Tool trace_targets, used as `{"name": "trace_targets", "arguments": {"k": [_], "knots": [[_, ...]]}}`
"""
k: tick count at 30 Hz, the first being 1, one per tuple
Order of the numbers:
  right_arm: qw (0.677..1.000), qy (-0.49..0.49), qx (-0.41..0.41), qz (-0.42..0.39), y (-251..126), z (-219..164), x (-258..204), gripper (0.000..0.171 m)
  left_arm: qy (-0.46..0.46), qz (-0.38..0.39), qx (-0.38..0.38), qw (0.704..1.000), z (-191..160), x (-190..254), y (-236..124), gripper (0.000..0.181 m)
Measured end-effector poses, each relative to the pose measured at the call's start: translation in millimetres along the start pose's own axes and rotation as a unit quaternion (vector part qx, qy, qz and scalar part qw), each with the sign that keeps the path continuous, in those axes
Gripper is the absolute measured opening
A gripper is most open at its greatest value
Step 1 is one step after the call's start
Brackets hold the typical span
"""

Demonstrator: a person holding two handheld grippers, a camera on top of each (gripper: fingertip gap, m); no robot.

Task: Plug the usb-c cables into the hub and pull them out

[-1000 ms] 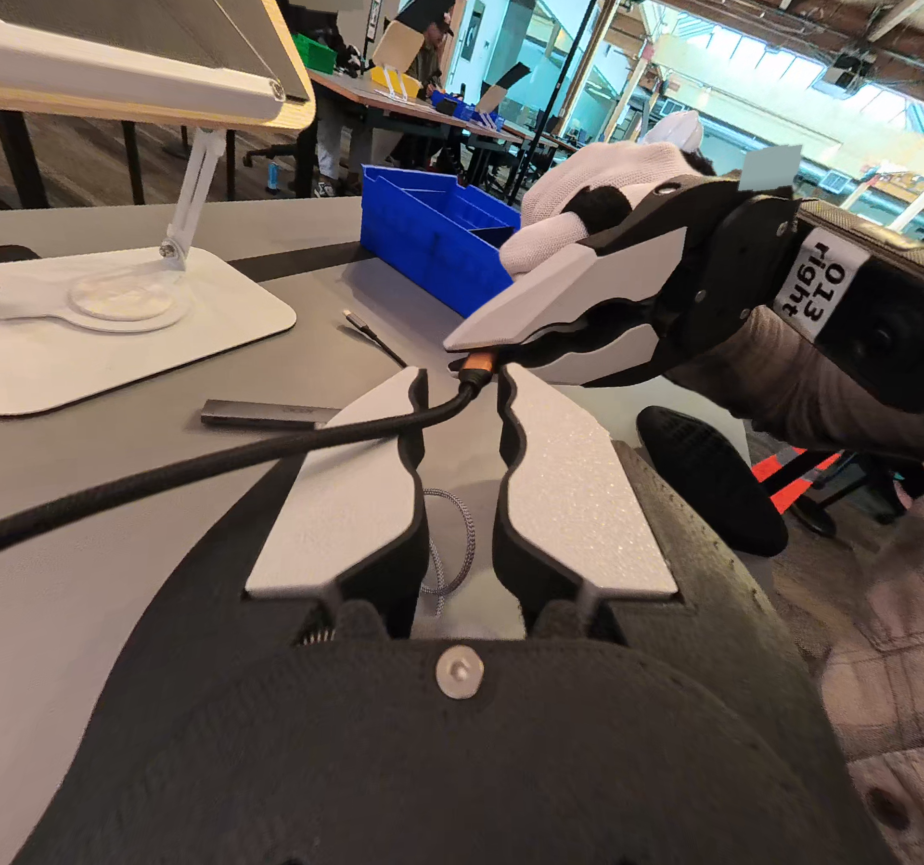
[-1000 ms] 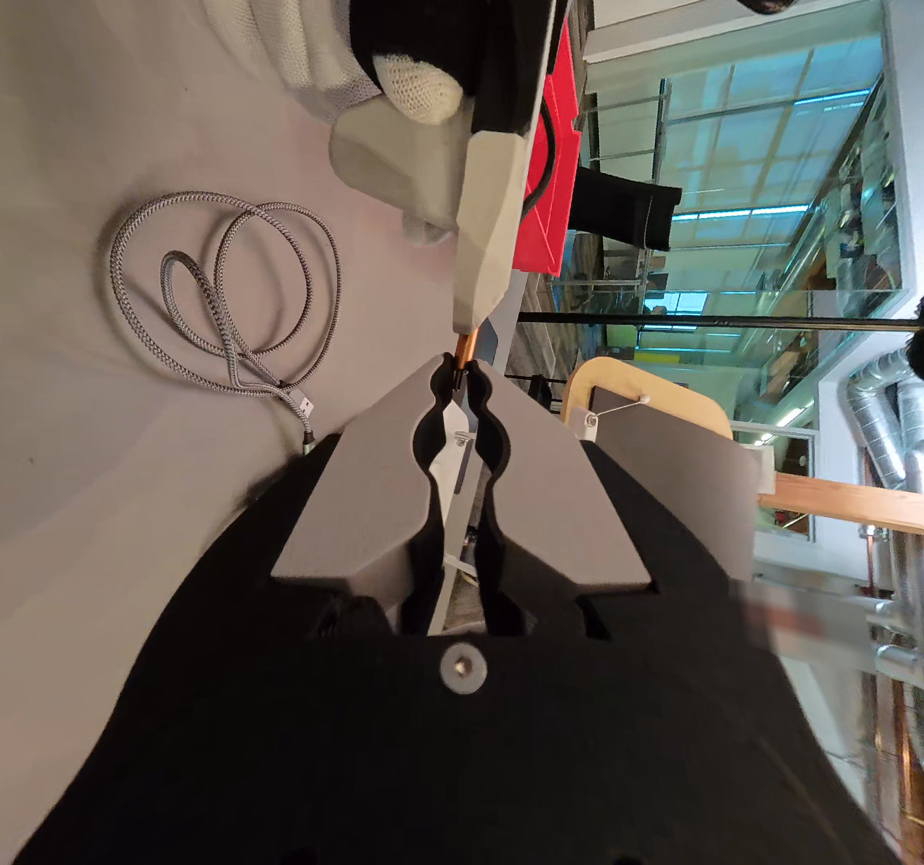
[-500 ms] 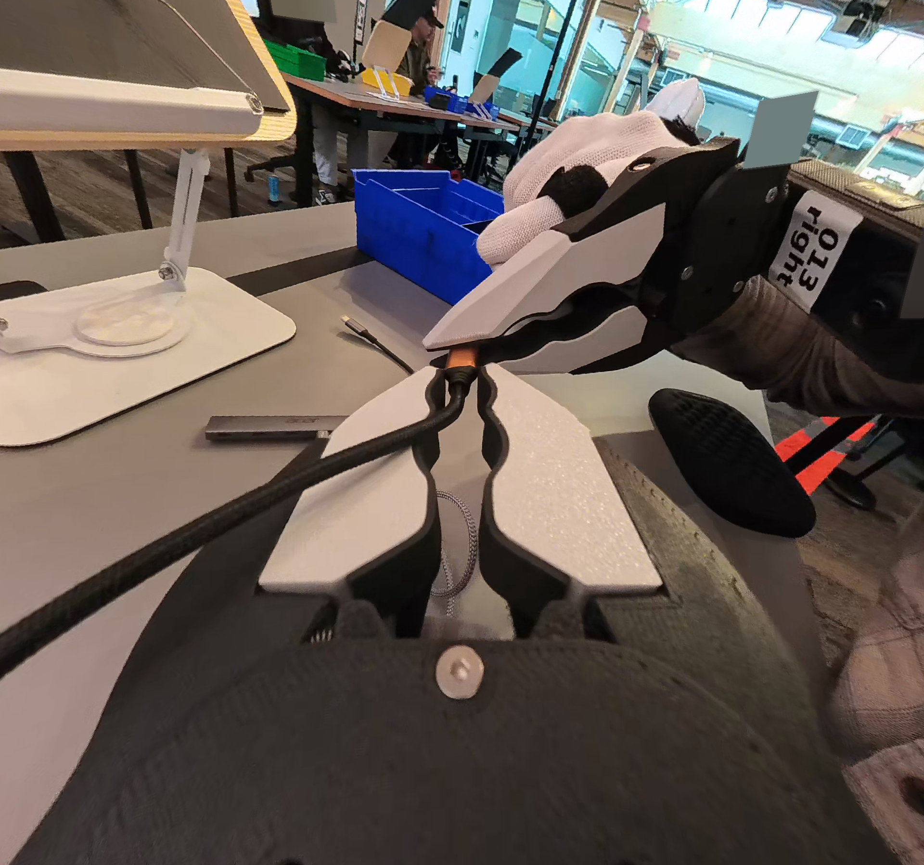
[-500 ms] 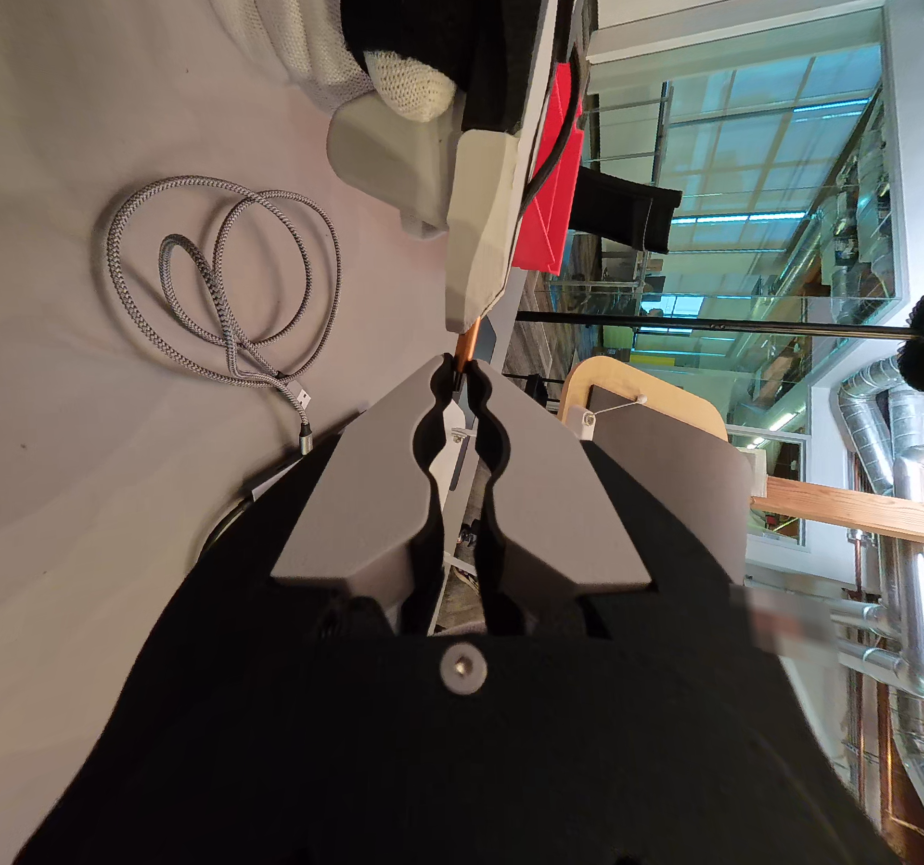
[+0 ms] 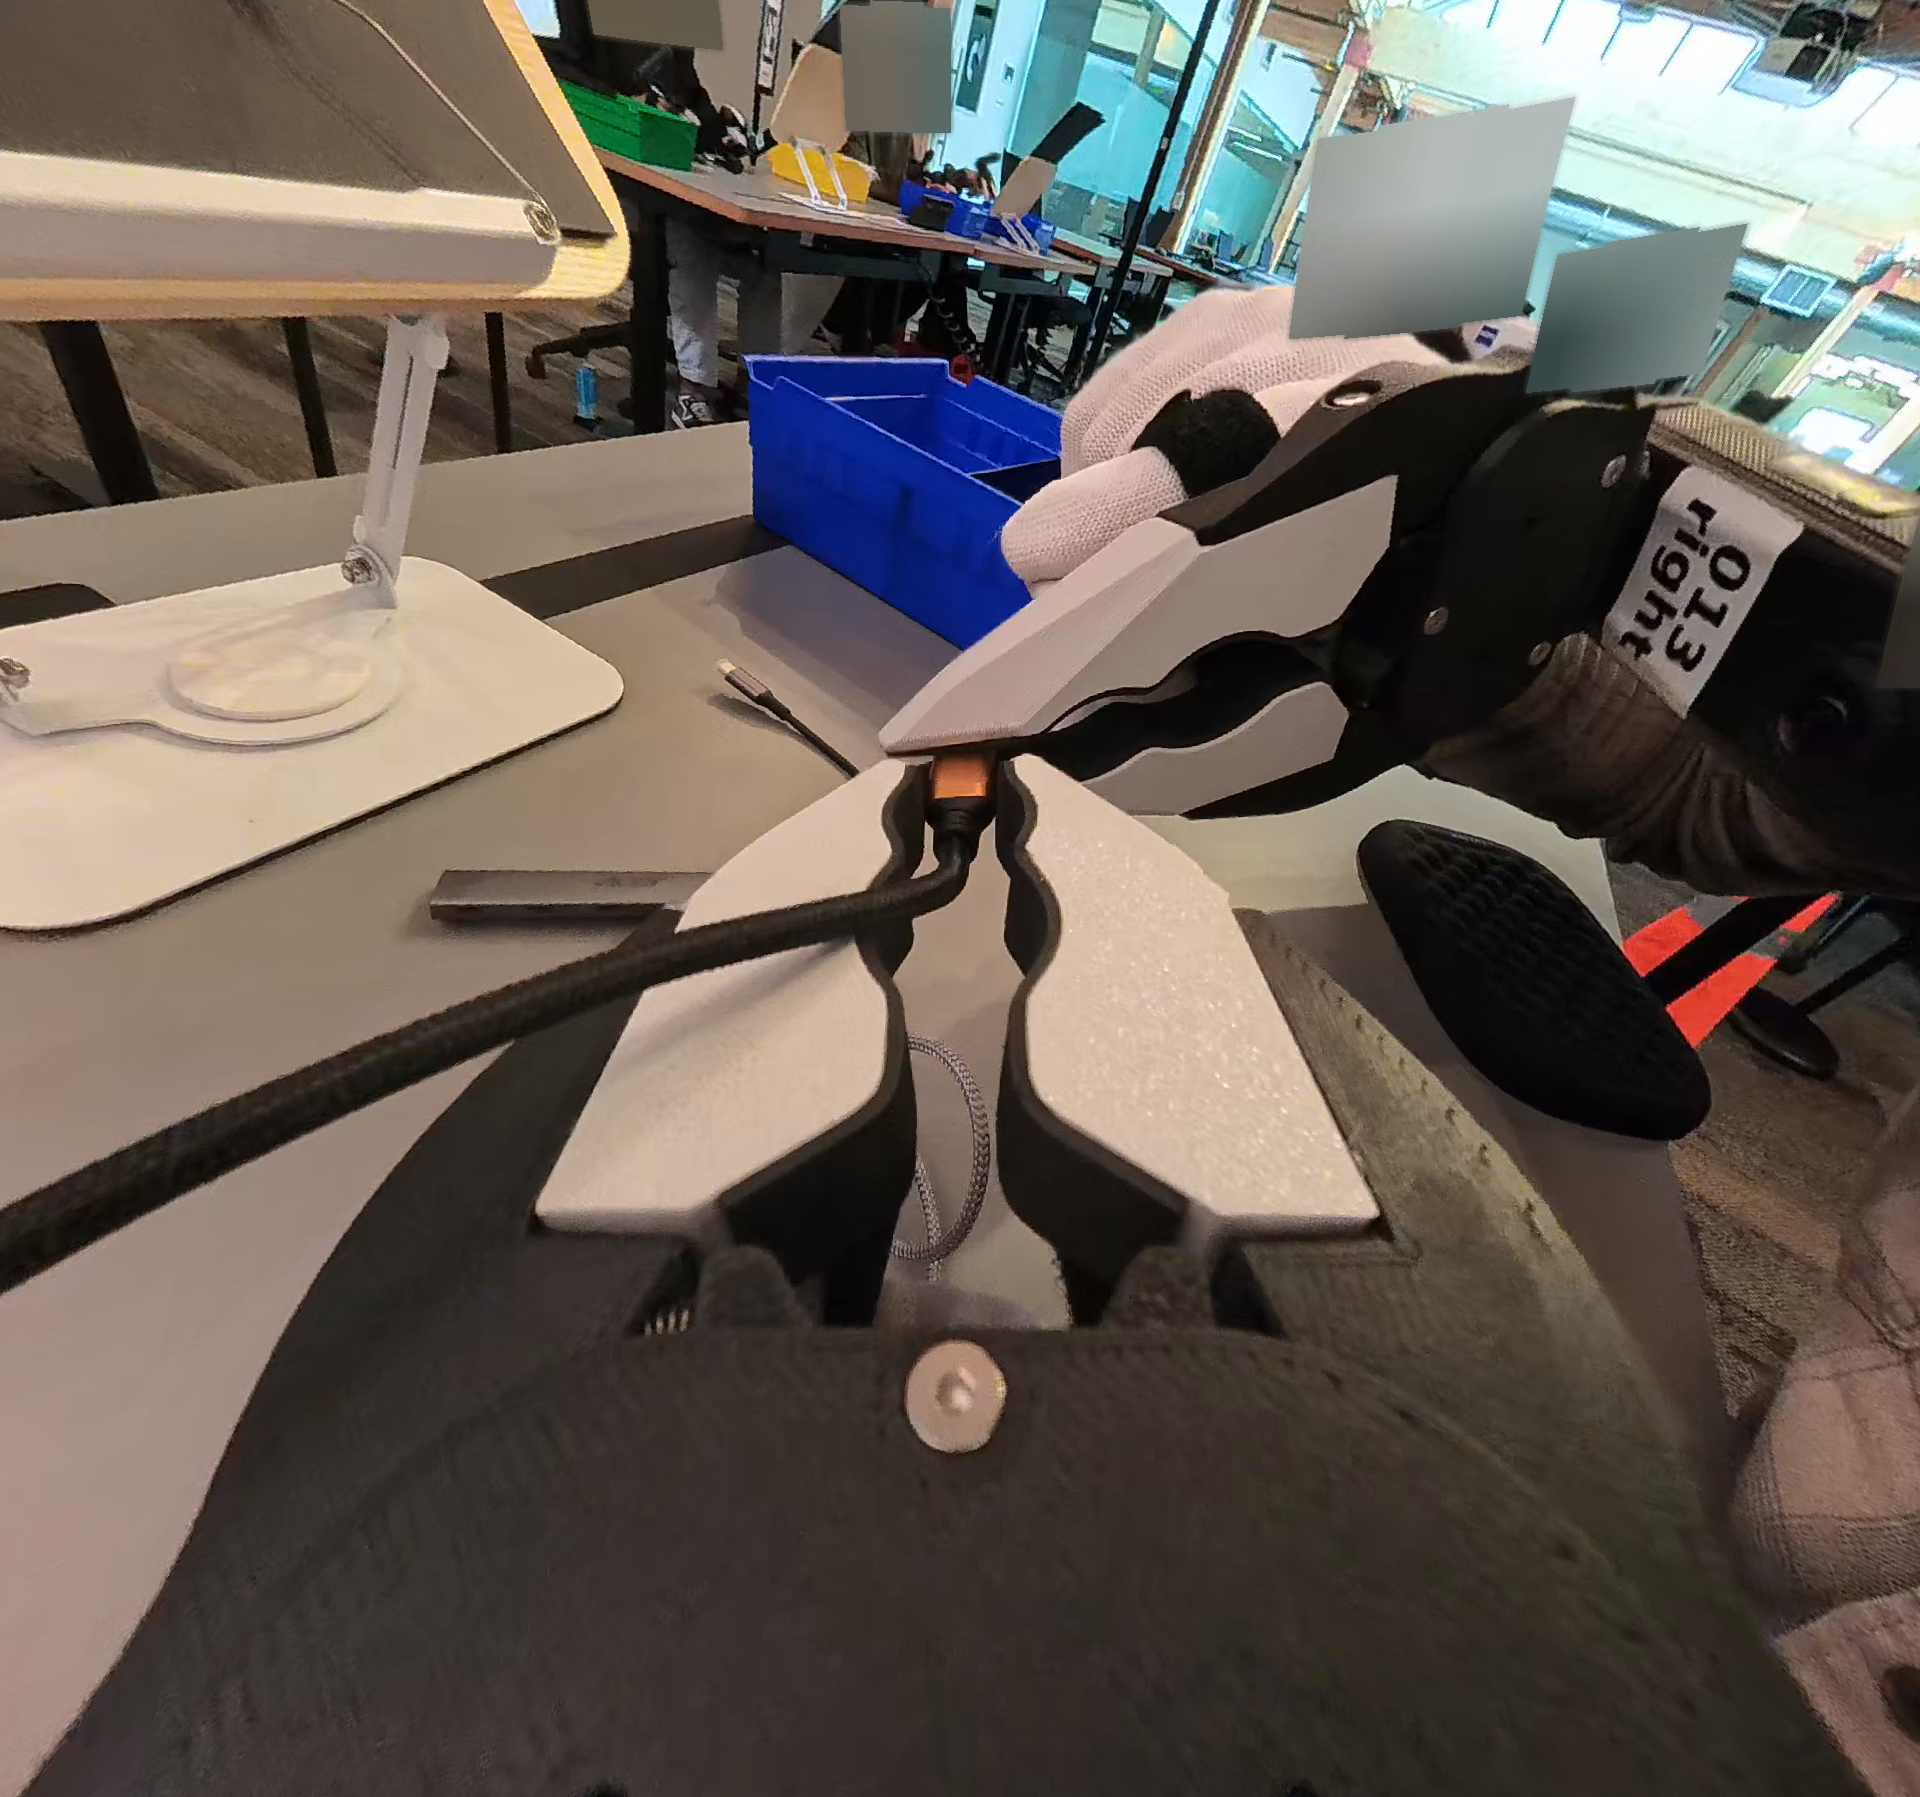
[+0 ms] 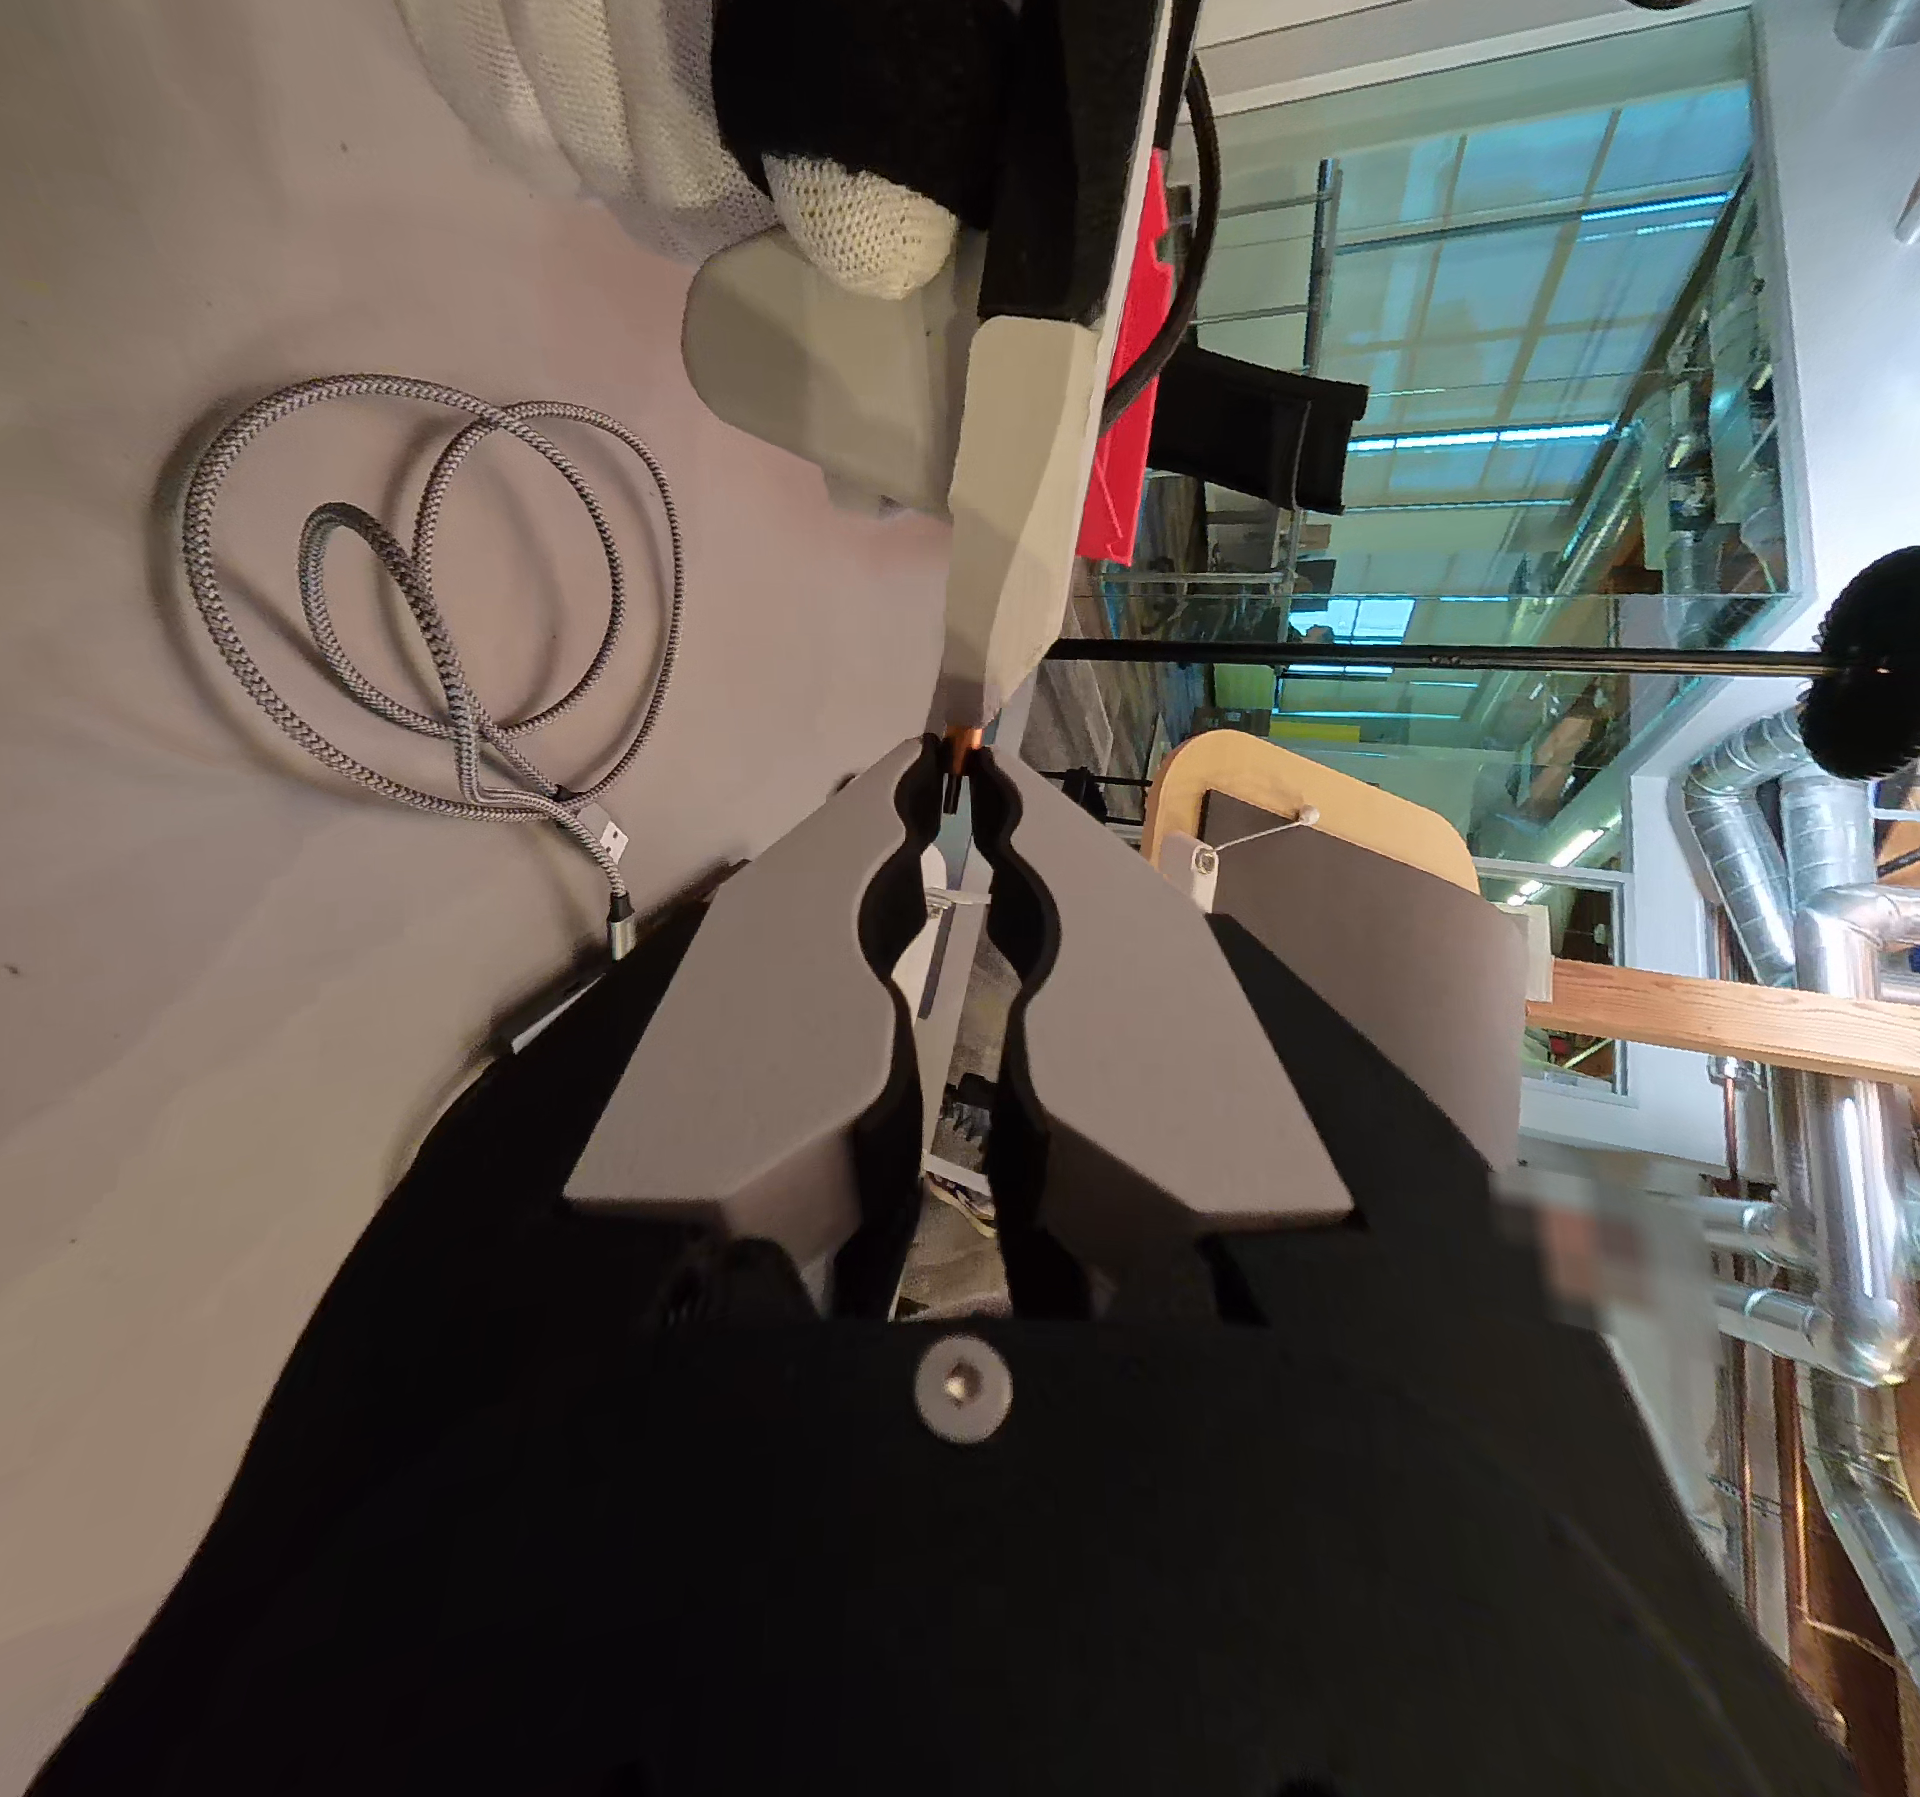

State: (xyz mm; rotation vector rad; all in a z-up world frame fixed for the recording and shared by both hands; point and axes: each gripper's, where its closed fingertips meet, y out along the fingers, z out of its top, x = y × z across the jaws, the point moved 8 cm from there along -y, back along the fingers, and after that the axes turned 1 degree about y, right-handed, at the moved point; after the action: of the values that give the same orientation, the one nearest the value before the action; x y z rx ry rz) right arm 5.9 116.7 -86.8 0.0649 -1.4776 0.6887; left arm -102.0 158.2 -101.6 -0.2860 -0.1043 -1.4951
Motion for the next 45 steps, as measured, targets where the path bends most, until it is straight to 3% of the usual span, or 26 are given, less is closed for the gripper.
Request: {"name": "trace_targets", "arguments": {"k": [16,21,28,32,37,45], "knots": [[0.999,-0.004,-0.018,-0.036,3.9,-6.2,4.4,0.003,0.003,0.010,-0.010,1.000,7.8,-6.6,4.7,0.013],[0.997,0.009,-0.046,-0.058,3.2,-13.9,21.7,0.020,0.024,0.024,-0.004,0.999,29.1,-16.3,4.7,0.012],[0.987,0.143,-0.078,-0.016,-13.2,-56.7,33.4,0.030,0.087,0.066,-0.015,0.994,56.8,-40.6,4.0,0.012],[0.959,0.263,-0.089,0.057,-14.6,-87.9,21.5,0.029,0.127,0.049,-0.012,0.991,80.2,-50.0,20.6,0.013],[0.903,0.394,-0.119,0.125,-8.9,-101.4,-5.1,0.044,0.193,0.064,-0.026,0.979,97.4,-64.8,47.5,0.013],[0.779,0.596,-0.113,0.161,11.0,-98.6,-52.5,0.056,0.217,0.047,-0.020,0.975,94.5,-78.7,54.7,0.013]]}}
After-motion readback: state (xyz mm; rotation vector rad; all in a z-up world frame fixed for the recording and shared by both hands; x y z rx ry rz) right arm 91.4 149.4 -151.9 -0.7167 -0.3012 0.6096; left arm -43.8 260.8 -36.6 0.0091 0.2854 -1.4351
